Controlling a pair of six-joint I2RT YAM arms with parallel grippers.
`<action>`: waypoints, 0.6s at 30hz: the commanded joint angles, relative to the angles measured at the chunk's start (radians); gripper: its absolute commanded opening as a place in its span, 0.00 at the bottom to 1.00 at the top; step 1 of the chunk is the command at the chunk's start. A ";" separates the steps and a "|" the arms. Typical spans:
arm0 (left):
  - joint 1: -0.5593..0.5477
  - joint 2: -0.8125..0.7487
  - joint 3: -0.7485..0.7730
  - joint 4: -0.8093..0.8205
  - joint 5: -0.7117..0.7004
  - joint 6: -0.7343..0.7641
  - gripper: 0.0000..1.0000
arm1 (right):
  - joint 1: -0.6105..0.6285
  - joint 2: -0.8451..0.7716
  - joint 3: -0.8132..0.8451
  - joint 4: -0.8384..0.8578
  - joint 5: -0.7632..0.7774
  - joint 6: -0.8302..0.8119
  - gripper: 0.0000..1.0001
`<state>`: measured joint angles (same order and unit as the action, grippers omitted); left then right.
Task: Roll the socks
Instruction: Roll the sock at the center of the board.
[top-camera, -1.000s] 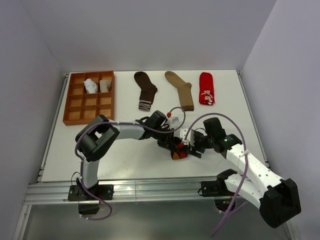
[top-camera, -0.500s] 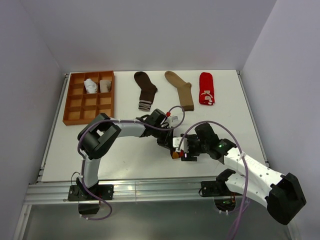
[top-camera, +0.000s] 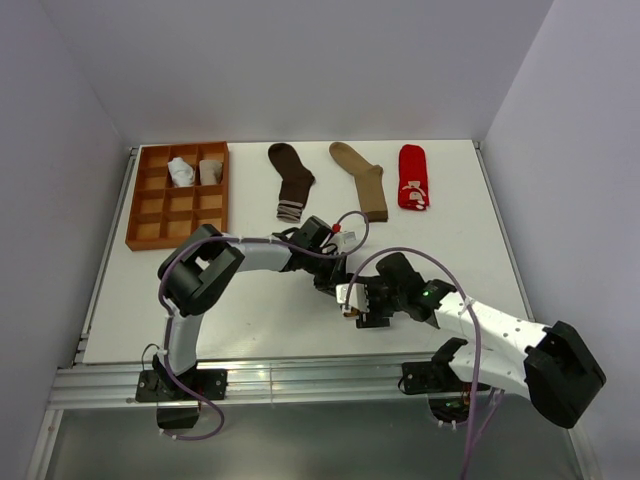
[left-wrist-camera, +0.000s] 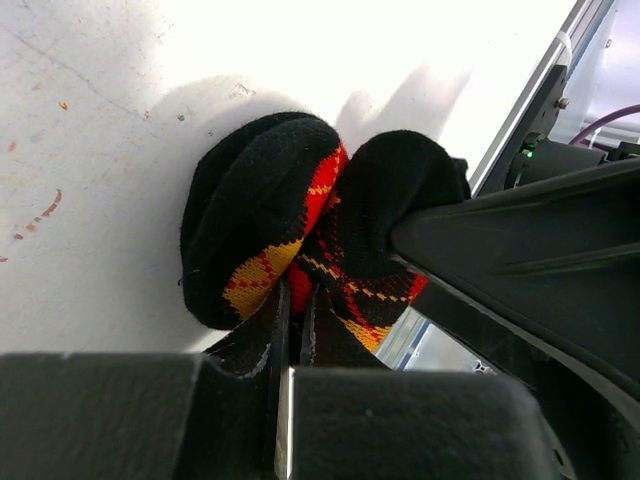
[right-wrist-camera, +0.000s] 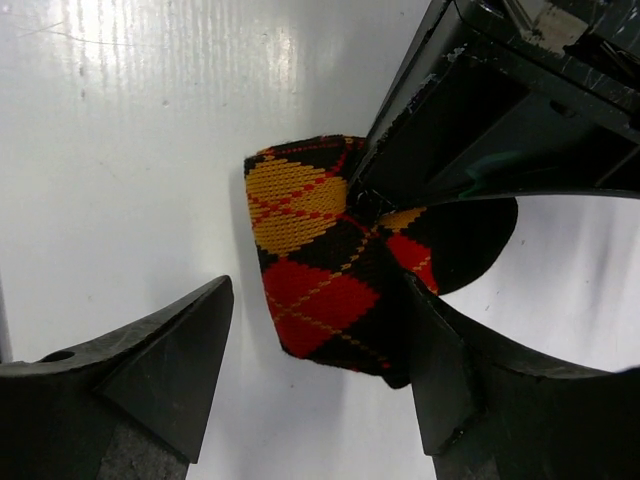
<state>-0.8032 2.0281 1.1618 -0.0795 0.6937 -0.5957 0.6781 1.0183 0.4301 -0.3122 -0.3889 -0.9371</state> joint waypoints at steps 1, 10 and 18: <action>0.022 0.090 -0.050 -0.111 -0.217 0.077 0.00 | 0.006 0.043 -0.011 0.058 0.019 -0.005 0.73; 0.033 0.080 -0.054 -0.082 -0.163 0.057 0.00 | 0.012 0.207 0.041 0.082 0.039 0.009 0.41; 0.050 -0.077 -0.134 0.023 -0.247 -0.015 0.20 | -0.031 0.365 0.189 -0.108 -0.039 0.001 0.26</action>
<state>-0.7593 1.9778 1.0882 -0.0257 0.6662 -0.6262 0.6697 1.3010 0.5838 -0.2939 -0.3901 -0.9432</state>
